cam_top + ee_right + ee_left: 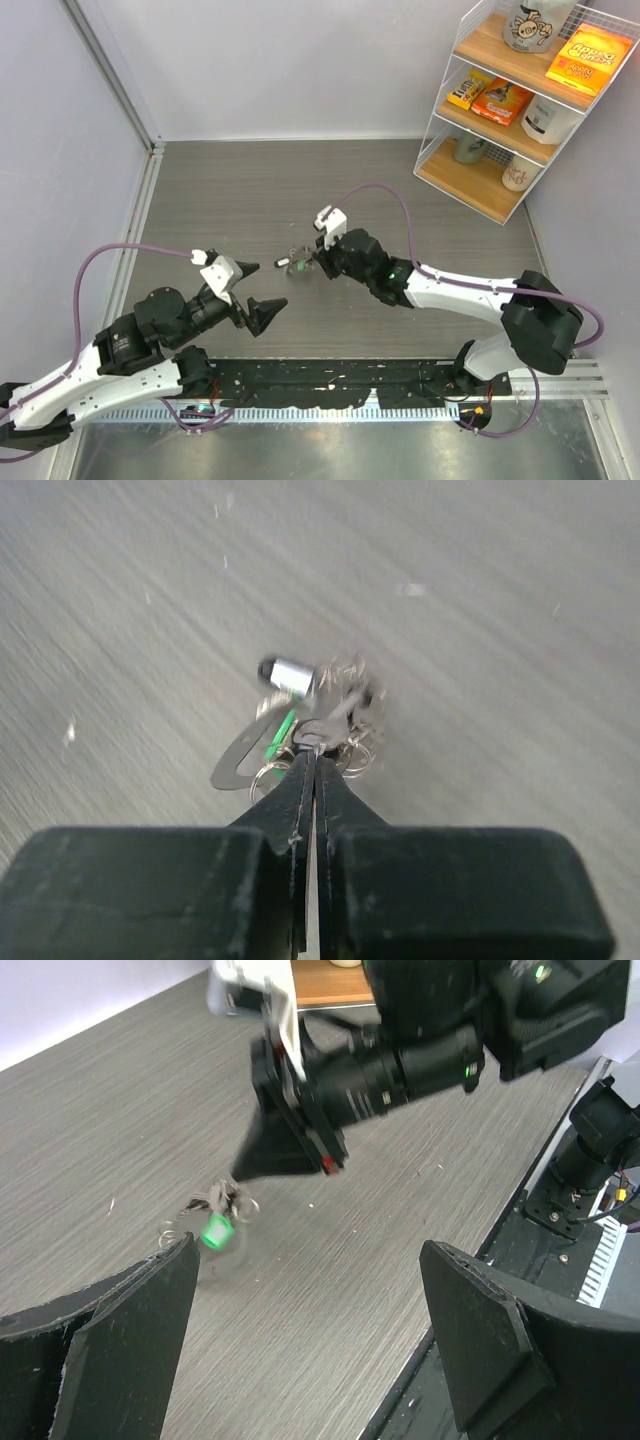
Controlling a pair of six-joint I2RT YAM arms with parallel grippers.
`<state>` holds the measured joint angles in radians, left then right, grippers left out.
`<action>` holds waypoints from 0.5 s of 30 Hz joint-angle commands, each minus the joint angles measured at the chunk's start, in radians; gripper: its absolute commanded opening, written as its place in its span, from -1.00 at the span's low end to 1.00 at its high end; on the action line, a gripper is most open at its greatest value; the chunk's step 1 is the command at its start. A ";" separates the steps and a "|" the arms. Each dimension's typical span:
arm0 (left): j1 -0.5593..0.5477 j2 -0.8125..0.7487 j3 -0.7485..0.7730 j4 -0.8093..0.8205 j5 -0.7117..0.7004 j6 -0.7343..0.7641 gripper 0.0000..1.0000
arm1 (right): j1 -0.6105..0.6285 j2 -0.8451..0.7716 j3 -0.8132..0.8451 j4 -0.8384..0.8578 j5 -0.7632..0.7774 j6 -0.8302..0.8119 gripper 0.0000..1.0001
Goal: Put the keys on the keyring
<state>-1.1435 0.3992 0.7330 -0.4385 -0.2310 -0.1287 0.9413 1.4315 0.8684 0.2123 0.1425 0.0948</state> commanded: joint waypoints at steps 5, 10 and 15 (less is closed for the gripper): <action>0.001 -0.002 0.000 0.021 0.025 -0.012 0.99 | 0.010 -0.051 -0.226 0.150 0.032 0.086 -0.89; -0.001 0.032 -0.006 0.050 0.029 -0.006 0.99 | 0.008 -0.069 -0.206 -0.022 0.170 0.138 -0.73; 0.001 0.067 -0.003 0.058 0.012 -0.002 0.99 | 0.010 -0.169 -0.195 -0.086 0.193 0.149 0.25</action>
<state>-1.1435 0.4454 0.7307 -0.4370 -0.2127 -0.1280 0.9463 1.3777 0.6289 0.1596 0.2623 0.2131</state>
